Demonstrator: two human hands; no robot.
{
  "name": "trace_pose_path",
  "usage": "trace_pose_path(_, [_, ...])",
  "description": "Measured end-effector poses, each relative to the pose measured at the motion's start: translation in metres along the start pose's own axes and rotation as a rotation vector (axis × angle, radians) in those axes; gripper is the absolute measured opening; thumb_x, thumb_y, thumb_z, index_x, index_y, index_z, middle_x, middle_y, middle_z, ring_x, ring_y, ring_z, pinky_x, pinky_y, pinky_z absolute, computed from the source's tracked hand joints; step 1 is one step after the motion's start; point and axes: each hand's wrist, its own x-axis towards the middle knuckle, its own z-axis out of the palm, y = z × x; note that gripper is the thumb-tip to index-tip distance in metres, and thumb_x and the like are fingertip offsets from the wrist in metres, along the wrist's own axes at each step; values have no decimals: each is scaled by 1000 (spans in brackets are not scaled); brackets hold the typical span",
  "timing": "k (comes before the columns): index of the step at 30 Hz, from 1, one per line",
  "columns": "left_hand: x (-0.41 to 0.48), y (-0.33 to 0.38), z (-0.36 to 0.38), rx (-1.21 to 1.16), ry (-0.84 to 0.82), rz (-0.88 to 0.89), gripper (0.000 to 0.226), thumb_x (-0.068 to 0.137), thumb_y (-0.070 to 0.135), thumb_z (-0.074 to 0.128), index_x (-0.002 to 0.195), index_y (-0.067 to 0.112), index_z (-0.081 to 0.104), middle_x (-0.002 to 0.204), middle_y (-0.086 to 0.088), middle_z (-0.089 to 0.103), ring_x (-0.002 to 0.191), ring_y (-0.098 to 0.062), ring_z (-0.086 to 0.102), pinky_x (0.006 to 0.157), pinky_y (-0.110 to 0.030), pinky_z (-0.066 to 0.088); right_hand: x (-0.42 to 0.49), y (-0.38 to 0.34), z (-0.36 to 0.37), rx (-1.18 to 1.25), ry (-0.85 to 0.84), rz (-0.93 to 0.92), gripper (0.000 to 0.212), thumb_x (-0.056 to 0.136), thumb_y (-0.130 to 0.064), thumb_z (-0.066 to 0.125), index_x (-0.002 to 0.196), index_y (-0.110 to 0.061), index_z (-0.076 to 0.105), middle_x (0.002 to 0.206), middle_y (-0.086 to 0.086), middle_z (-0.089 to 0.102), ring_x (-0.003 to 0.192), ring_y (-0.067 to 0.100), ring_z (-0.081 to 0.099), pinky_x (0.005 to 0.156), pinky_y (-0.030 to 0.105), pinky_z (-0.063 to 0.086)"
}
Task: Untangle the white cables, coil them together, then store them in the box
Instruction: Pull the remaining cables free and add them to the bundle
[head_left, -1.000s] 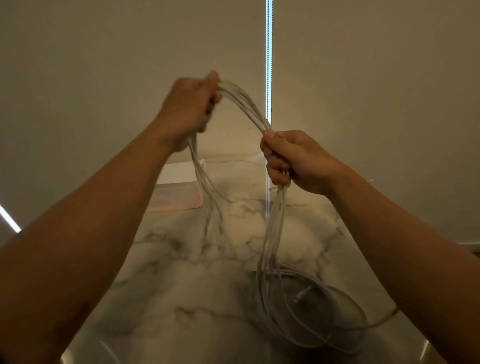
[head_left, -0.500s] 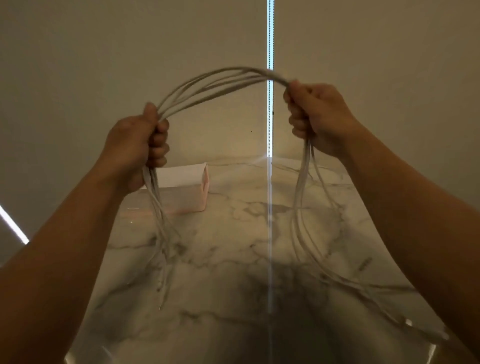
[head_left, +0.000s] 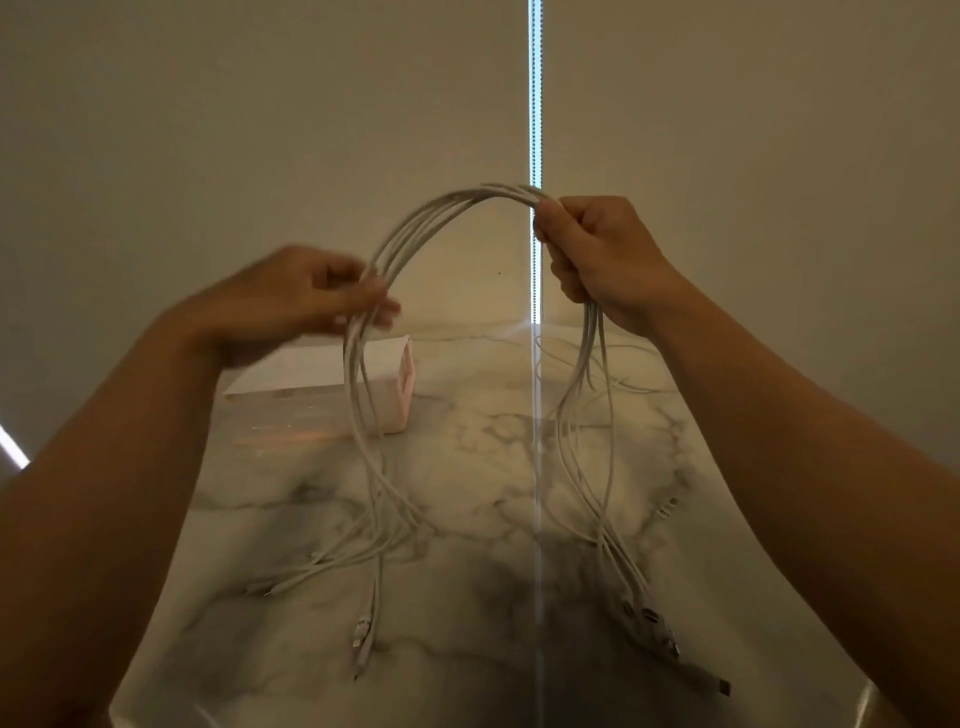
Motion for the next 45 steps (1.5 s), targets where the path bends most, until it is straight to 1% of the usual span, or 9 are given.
trace_pose_path(3, [30, 44, 6, 273, 196, 189, 86, 68, 80, 57, 129, 19, 59, 113, 7, 67, 102, -5, 64, 85, -19, 48, 0, -5, 6, -90, -42, -41, 35, 103, -28, 48, 74, -11, 57, 53, 8, 36, 44, 18, 28, 43, 26, 24])
trace_pose_path(6, [55, 74, 32, 444, 78, 230, 48, 93, 56, 48, 117, 18, 63, 101, 6, 68, 89, -7, 65, 79, -25, 51, 1, -9, 9, -106, -50, -71, 35, 102, -29, 49, 72, -13, 59, 47, -1, 39, 40, 16, 31, 42, 23, 28])
trace_pose_path(9, [67, 72, 39, 251, -69, 112, 41, 98, 47, 47, 99, 10, 67, 61, 7, 56, 53, -10, 53, 58, -28, 47, -1, -8, 2, -124, -43, -48, 34, 102, -31, 50, 75, -12, 60, 48, -2, 40, 40, 13, 32, 42, 24, 31])
trace_pose_path(12, [73, 63, 40, 105, -80, 120, 40, 98, 45, 49, 80, 11, 61, 54, 6, 40, 46, -10, 34, 46, -22, 34, -3, -4, -4, -147, -55, -46, 28, 100, -29, 55, 82, -10, 65, 50, -3, 43, 42, 11, 37, 44, 25, 35])
trace_pose_path(16, [79, 73, 29, -209, 220, 189, 37, 100, 36, 52, 70, 14, 52, 47, 8, 34, 39, -6, 29, 40, -19, 26, -9, 20, -8, -55, -40, 27, 27, 97, -22, 59, 75, -8, 61, 51, 0, 43, 43, 17, 41, 46, 29, 40])
trace_pose_path(23, [69, 90, -21, -318, 484, 267, 32, 102, 37, 44, 74, 20, 45, 55, 9, 33, 46, -7, 24, 44, -21, 19, -30, 75, -12, -55, -72, 232, 34, 98, -29, 57, 71, -8, 54, 56, 7, 42, 44, 16, 44, 66, 48, 61])
trace_pose_path(30, [63, 89, -29, -391, 488, 284, 30, 98, 24, 38, 69, 23, 44, 56, 7, 28, 51, -12, 16, 45, -23, 19, -3, 61, -15, 161, 169, 240, 34, 100, -32, 53, 74, -11, 46, 60, 4, 37, 49, 14, 37, 51, 30, 42])
trace_pose_path(35, [60, 91, -34, -394, 507, 309, 27, 96, 19, 36, 70, 22, 42, 56, 7, 29, 51, -11, 17, 45, -23, 20, 15, 56, -21, -49, 221, 209, 26, 100, -28, 53, 87, -6, 52, 63, 4, 44, 53, 15, 44, 61, 37, 46])
trace_pose_path(45, [56, 87, -28, -444, 524, 317, 28, 98, 22, 38, 71, 22, 45, 57, 7, 29, 49, -11, 17, 44, -22, 21, 23, 59, -26, 115, 466, 136, 25, 96, -19, 55, 72, -12, 54, 56, 4, 50, 52, 18, 50, 61, 36, 48])
